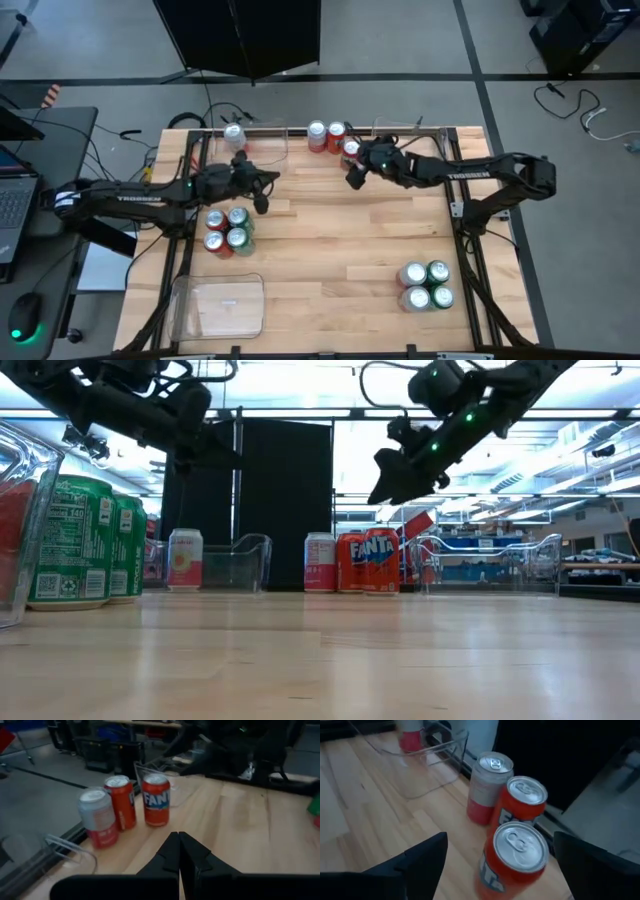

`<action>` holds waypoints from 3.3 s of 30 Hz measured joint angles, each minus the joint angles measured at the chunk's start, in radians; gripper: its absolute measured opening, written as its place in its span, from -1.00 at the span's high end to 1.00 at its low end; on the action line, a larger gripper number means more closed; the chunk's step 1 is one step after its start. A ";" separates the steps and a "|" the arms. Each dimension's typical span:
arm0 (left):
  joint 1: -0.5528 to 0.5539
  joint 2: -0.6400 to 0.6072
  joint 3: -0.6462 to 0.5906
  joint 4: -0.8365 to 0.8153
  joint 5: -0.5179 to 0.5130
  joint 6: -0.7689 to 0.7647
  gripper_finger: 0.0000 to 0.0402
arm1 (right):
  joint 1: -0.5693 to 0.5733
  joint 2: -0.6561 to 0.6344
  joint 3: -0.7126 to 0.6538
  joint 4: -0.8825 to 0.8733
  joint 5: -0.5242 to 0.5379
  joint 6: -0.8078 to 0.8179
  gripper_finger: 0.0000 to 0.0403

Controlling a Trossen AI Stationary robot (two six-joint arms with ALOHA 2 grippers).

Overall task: Sort soda cans
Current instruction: Put the red soda can into the top right transparent bin

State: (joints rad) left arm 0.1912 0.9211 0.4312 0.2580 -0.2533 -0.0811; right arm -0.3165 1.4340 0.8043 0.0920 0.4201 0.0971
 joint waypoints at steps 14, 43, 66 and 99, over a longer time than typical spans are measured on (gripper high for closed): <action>-0.043 0.002 -0.011 0.012 -0.010 0.052 1.00 | -0.097 0.136 0.001 0.120 -0.003 0.007 -0.74; -0.044 0.002 -0.011 0.019 -0.009 0.074 1.00 | 0.103 -0.206 0.097 -0.243 0.468 0.111 -0.41; -0.044 0.002 -0.011 0.020 -0.007 0.052 1.00 | -0.009 -0.134 -0.080 -0.316 0.489 0.583 -0.41; -0.077 0.002 -0.010 0.006 -0.008 0.050 1.00 | -0.202 -0.112 -0.320 -0.149 0.588 0.658 -0.41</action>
State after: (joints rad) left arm 0.1146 0.9234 0.4213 0.2642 -0.2611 -0.0315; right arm -0.5183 1.3224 0.4843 -0.0571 1.0081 0.7554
